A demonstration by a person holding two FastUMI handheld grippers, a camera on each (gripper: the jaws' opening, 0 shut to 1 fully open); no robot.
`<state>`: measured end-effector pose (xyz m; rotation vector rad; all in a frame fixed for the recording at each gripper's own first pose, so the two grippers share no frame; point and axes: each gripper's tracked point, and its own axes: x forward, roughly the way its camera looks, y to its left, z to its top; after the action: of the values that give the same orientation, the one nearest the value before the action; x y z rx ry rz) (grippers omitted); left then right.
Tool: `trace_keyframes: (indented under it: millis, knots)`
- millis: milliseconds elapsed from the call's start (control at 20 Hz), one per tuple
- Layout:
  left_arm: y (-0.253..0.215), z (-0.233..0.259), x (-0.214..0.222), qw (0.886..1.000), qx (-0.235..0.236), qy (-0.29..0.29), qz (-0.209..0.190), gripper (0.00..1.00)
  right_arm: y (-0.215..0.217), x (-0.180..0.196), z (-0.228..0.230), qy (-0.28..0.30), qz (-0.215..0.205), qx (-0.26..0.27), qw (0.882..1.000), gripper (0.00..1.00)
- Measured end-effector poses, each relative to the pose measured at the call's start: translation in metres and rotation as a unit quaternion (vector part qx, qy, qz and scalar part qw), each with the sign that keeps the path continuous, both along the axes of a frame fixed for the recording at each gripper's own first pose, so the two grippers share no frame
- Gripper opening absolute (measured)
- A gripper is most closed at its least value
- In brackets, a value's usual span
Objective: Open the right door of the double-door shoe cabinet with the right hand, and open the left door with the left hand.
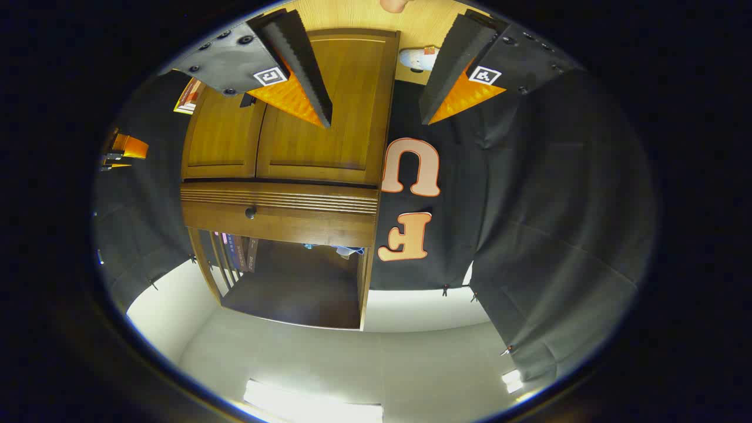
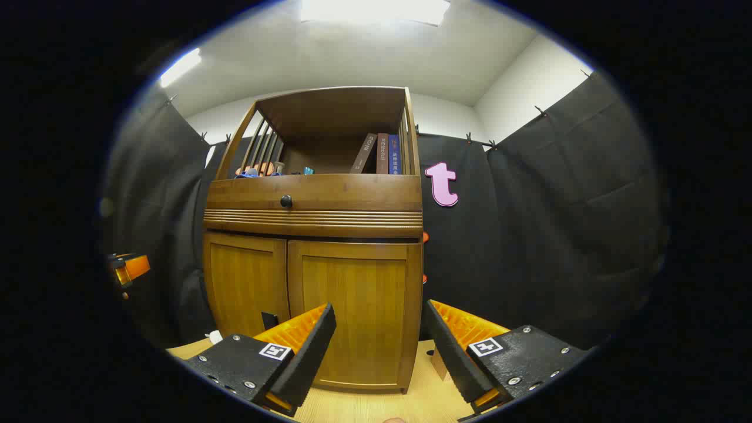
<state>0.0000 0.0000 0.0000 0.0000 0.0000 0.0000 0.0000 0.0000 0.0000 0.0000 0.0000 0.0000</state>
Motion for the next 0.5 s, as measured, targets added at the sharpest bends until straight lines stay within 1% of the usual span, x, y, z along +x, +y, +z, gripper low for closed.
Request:
trace_keyframes:
  millis: [50,150,250,300,400,500]
  knots:
    - [-0.003,-0.001,0.002,1.000,-0.004,0.003,-0.004,0.96,0.001,0.000,0.000,0.001,0.000,-0.003,1.000,0.94]
    - [-0.004,-0.005,0.007,1.000,-0.011,0.006,-0.009,0.99,0.001,0.001,0.000,0.002,-0.001,-0.008,1.000,0.94]
    - [-0.005,-0.009,0.008,1.000,-0.013,0.011,-0.010,0.94,0.003,0.000,-0.001,0.004,0.000,-0.008,1.000,0.94]
    - [-0.005,-0.011,0.007,1.000,-0.015,0.012,-0.012,0.94,0.003,-0.001,-0.001,0.004,0.001,-0.009,1.000,0.94]
    - [-0.006,-0.014,0.004,1.000,-0.020,0.016,-0.014,0.96,0.001,-0.004,-0.003,0.006,-0.001,-0.013,1.000,0.94]
    - [-0.004,-0.014,0.001,1.000,-0.015,0.017,-0.011,0.96,0.001,-0.005,-0.003,0.007,0.000,-0.012,1.000,0.94]
